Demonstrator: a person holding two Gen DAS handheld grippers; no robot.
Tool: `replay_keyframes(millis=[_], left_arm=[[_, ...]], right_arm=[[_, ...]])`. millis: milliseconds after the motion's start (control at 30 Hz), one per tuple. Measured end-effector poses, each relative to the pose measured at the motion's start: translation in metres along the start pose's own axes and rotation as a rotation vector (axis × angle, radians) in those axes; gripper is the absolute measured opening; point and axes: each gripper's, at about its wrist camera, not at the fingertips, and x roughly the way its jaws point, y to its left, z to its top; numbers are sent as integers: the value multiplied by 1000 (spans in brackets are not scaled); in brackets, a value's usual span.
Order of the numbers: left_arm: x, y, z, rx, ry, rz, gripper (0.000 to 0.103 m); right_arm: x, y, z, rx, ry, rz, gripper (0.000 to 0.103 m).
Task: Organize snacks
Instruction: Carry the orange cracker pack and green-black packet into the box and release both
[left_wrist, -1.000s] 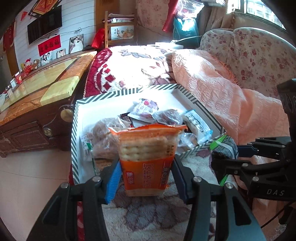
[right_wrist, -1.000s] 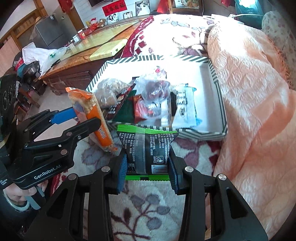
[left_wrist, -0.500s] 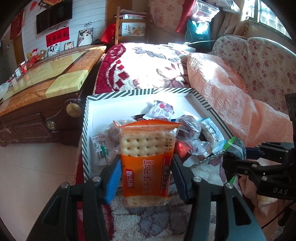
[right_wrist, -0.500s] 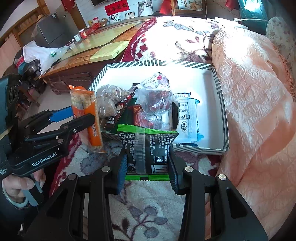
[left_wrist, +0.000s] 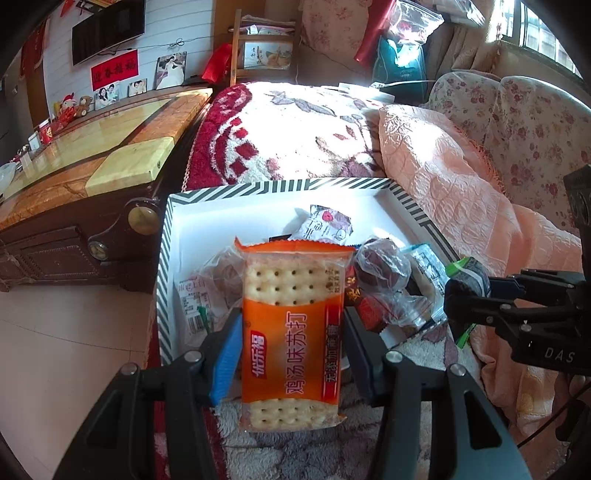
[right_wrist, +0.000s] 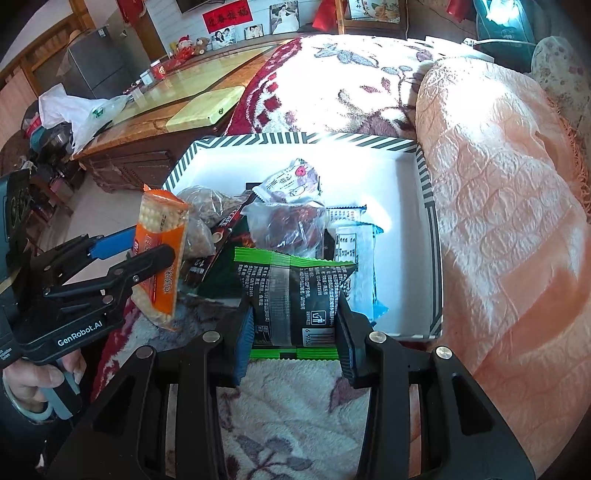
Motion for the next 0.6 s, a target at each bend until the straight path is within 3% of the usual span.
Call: replay_keyframes(millis=[600], left_arm=[[18, 5, 14, -19, 2, 11, 55]], right_arm=[[17, -6, 11, 0, 23, -6, 38]])
